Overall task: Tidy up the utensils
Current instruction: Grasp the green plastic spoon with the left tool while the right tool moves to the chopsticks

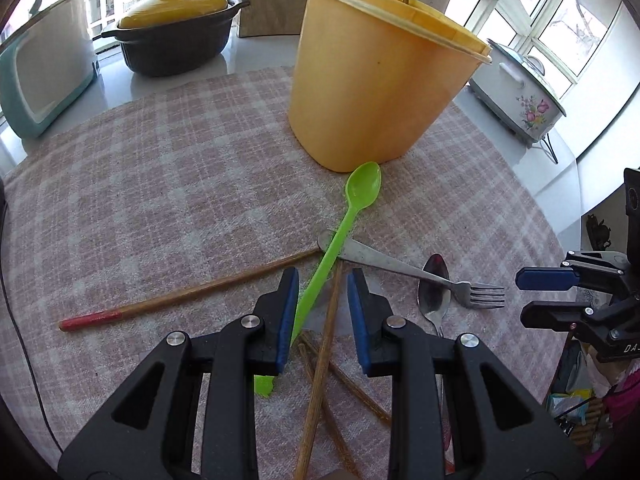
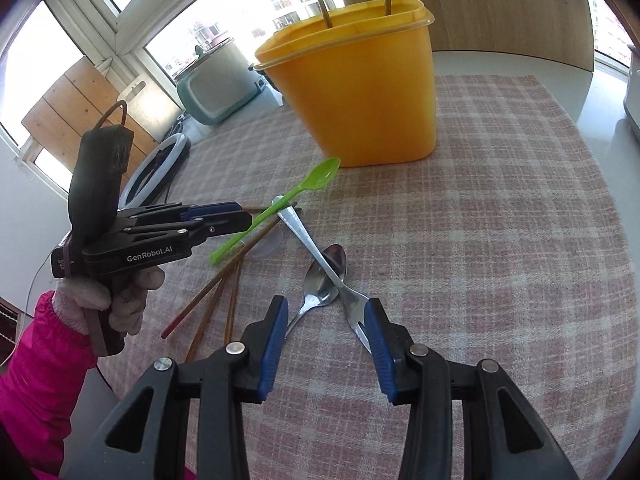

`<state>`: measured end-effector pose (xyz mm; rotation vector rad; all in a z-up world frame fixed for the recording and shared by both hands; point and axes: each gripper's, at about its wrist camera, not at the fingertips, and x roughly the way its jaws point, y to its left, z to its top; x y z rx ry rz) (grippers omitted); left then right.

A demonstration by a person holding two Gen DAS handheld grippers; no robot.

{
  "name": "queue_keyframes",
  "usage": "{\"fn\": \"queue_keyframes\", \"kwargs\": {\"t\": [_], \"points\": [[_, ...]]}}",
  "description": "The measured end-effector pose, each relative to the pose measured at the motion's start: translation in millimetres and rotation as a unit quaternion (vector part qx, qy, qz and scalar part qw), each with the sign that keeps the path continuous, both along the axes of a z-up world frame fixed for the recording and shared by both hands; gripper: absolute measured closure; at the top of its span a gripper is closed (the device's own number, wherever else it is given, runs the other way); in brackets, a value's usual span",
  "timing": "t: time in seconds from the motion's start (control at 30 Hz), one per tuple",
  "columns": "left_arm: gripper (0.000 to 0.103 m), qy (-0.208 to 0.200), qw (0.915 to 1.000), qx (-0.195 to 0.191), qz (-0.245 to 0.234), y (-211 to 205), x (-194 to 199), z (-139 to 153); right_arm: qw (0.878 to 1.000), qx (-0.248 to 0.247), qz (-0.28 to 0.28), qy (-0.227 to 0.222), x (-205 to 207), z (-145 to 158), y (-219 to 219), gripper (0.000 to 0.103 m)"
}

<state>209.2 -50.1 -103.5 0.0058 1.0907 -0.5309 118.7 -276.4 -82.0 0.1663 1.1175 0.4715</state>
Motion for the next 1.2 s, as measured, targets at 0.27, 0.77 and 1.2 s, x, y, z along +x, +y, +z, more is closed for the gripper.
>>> {"fn": "queue_keyframes", "kwargs": {"t": [0.27, 0.77, 1.2], "points": [[0.079, 0.008, 0.9998, 0.013, -0.009, -5.4, 6.7, -4.3, 0.999, 0.015, 0.036, 0.017, -7.9, -8.5, 33.8, 0.061], [0.079, 0.021, 0.9996, 0.009, -0.018, -10.6, 18.4, -9.2, 0.997, 0.014, 0.066, 0.045, -12.2, -30.6, 88.7, 0.063], [0.094, 0.041, 0.9989, 0.002, -0.022, -12.3, 22.4, -20.7, 0.996, 0.004, 0.069, 0.052, -7.2, -38.5, 93.9, 0.065]]}}
